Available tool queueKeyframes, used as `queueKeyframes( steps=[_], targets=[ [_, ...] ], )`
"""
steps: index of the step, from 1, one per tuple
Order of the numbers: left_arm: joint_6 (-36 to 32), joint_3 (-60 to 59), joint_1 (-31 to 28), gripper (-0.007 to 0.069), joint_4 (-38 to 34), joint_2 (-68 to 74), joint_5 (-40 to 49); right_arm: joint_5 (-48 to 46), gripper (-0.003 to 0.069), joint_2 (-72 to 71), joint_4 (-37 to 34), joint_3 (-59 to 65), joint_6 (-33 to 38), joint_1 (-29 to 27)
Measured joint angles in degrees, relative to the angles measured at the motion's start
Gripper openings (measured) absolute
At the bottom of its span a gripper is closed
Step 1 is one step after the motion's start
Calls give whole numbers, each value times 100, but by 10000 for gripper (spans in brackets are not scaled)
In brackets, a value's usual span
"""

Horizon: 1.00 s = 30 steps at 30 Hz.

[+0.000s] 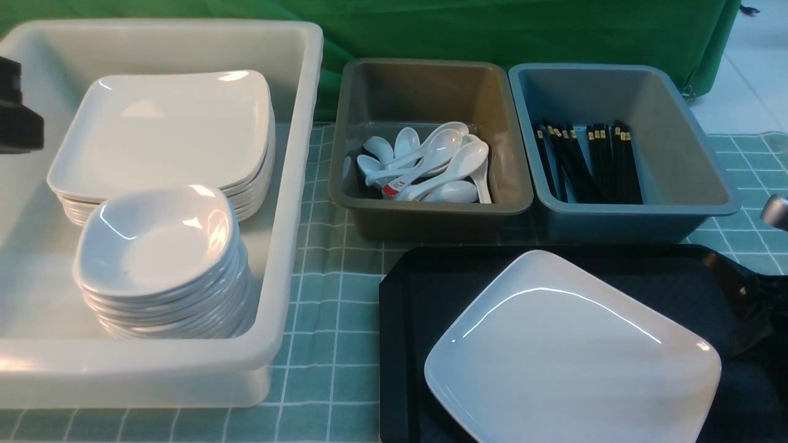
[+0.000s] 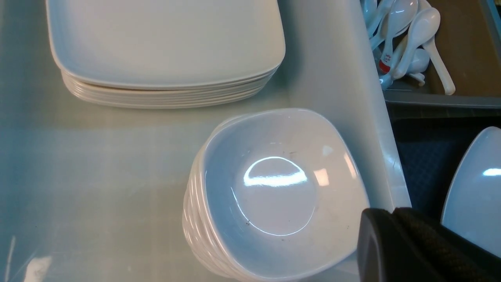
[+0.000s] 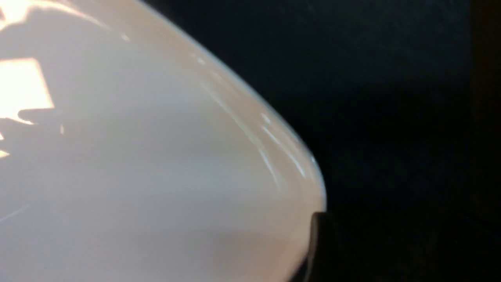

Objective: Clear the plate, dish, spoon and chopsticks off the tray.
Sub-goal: Use the right arm to grab a plate from the dinner plate

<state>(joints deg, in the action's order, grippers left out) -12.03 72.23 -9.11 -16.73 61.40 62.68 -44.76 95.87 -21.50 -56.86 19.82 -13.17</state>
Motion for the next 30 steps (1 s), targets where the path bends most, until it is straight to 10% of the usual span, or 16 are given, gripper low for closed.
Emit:
queueKeyframes(
  steps=[18, 24, 30],
  targets=[
    [-5, 0, 0, 8, -9, 0, 0, 438, 521, 921, -344, -300, 340, 664],
    [-17, 0, 0, 8, -14, 0, 0, 299, 281, 999, -370, -332, 502, 776],
    [-17, 0, 0, 8, -14, 0, 0, 170, 252, 976, -495, -332, 531, 789]
  ],
)
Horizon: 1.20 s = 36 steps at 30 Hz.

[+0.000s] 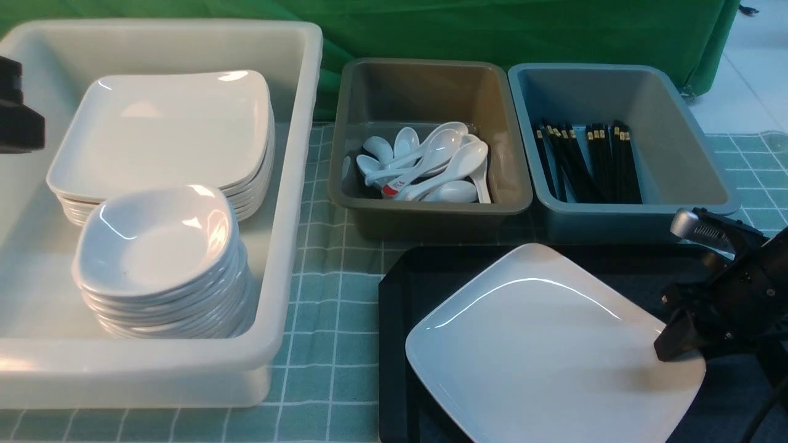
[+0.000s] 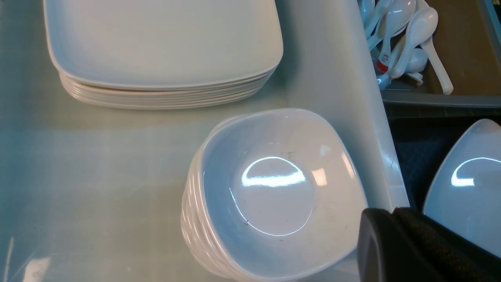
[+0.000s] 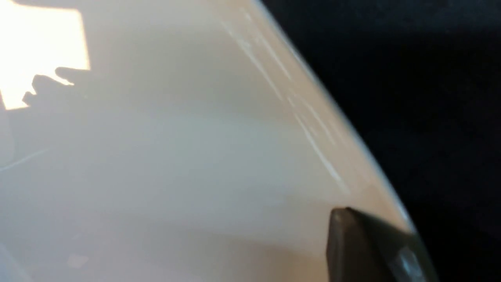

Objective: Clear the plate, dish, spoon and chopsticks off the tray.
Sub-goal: Use the right arm to grab a plate from the dinner plate, then use the right arm to put the plate into the large storage box on the left

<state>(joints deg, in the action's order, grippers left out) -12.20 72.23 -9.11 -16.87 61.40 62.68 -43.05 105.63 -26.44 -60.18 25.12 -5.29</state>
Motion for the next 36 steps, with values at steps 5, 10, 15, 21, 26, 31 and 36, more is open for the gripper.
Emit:
queueKeyframes(
  steps=[5, 10, 15, 21, 26, 31, 36],
  targets=[
    [-4, 0, 0, 8, 0, 0, 6, -235, 200, -418, 73, 0, 0, 0],
    [-27, 0, 0, 8, 0, 0, 17, -408, 132, -1214, 94, 153, 21, 0],
    [-51, 0, 0, 8, 0, 0, 17, -460, 97, -1904, 14, 512, 15, 0],
    [-81, 0, 0, 8, -65, 0, -90, -464, 67, -2694, -35, 750, -18, 0],
    [-88, 0, 0, 8, -94, 0, -109, -548, 57, -3286, 26, 750, -43, 0],
    [-88, 0, 0, 8, -107, 0, -109, -750, 57, -3668, 27, 615, -48, 0],
    [-88, 0, 0, 8, -121, 0, -109, -898, 57, -3872, -87, 302, -48, 0]
  ],
)
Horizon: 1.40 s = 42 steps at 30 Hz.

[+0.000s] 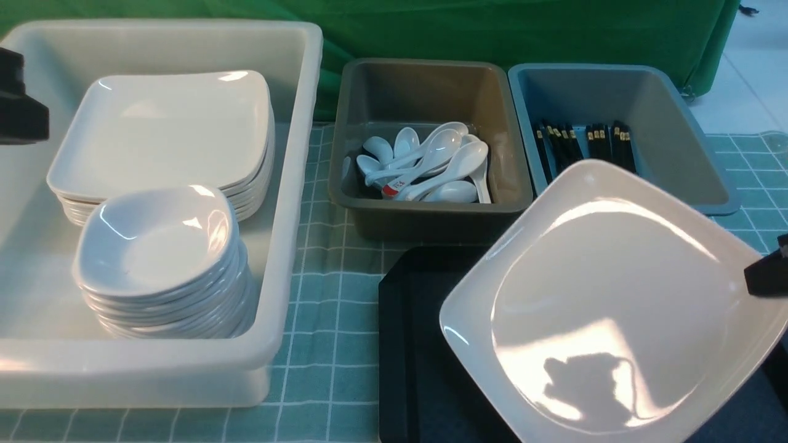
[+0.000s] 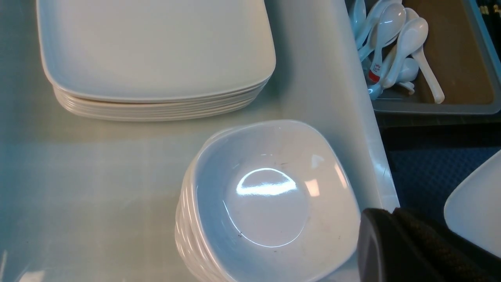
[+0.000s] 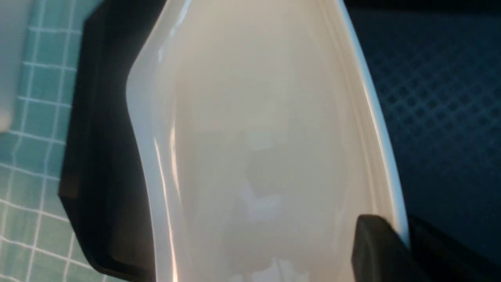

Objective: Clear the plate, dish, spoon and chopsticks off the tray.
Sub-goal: Use the right arm to put the plate into the large storage box on the left

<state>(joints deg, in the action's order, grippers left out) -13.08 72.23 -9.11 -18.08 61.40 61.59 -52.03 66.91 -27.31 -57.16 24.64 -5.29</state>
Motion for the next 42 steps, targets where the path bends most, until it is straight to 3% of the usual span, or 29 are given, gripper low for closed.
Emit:
queueKeyframes(
  steps=[8, 21, 31, 42],
  targets=[
    [-4, 0, 0, 8, -6, 0, 0, -78, 57, -19, -553, -297, 129, 0],
    [14, 0, 0, 8, -110, 0, 0, 371, 57, 621, -2698, -1358, 609, 117],
    [154, 0, 0, 8, -445, -33, -45, 1989, 57, 2178, -3007, -2592, 440, 1860],
    [168, 0, 0, 8, -345, -318, -130, 3667, 57, 4387, -3092, -4681, -624, 3357]
  ],
)
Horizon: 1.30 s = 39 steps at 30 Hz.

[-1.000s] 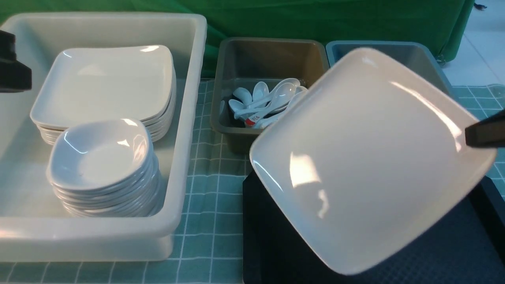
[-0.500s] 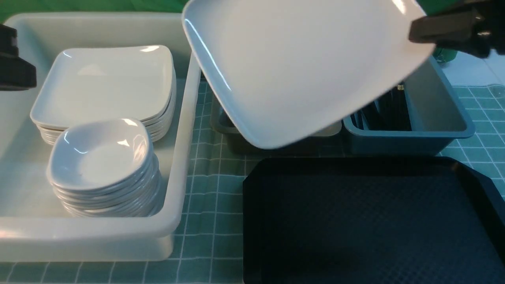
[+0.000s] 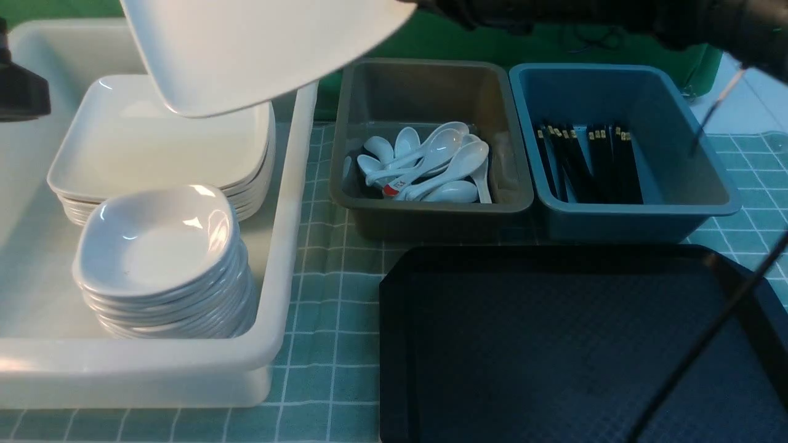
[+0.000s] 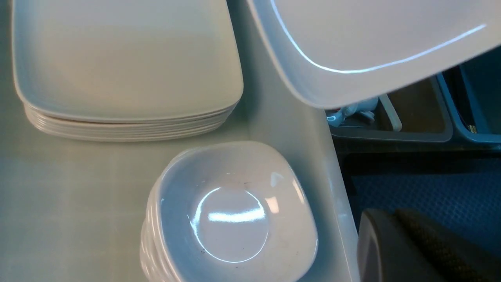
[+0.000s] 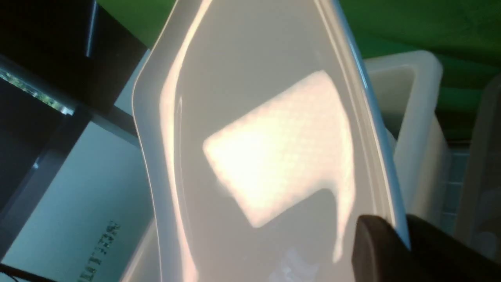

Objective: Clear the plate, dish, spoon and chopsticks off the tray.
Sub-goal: Use the right arm to put the plate into the large storage box on the left

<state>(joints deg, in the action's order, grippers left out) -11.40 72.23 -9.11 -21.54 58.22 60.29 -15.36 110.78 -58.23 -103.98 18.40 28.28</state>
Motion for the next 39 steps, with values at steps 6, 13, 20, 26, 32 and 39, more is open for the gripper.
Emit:
queueKeyframes(
  steps=[6, 13, 20, 26, 32, 39],
  targets=[
    [34, 0, 0, 8, 72, -124, 0, 519, 57, 917, -17, -689, -345, 378],
    [131, 0, 0, 8, 116, -242, 0, 1179, 57, 1430, -33, -844, -558, 633],
    [131, 0, 0, 8, 155, -242, 43, 1394, 57, 1641, -61, -844, -563, 774],
    [131, 0, 0, 8, 192, -242, 43, 1426, 57, 1721, -61, -848, -514, 783],
    [131, 0, 0, 8, 197, -242, 43, 1456, 57, 1900, -74, -873, -764, 783],
    [131, 0, 0, 8, 255, -242, 43, 1476, 59, 2010, -74, -873, -848, 783]
  ],
)
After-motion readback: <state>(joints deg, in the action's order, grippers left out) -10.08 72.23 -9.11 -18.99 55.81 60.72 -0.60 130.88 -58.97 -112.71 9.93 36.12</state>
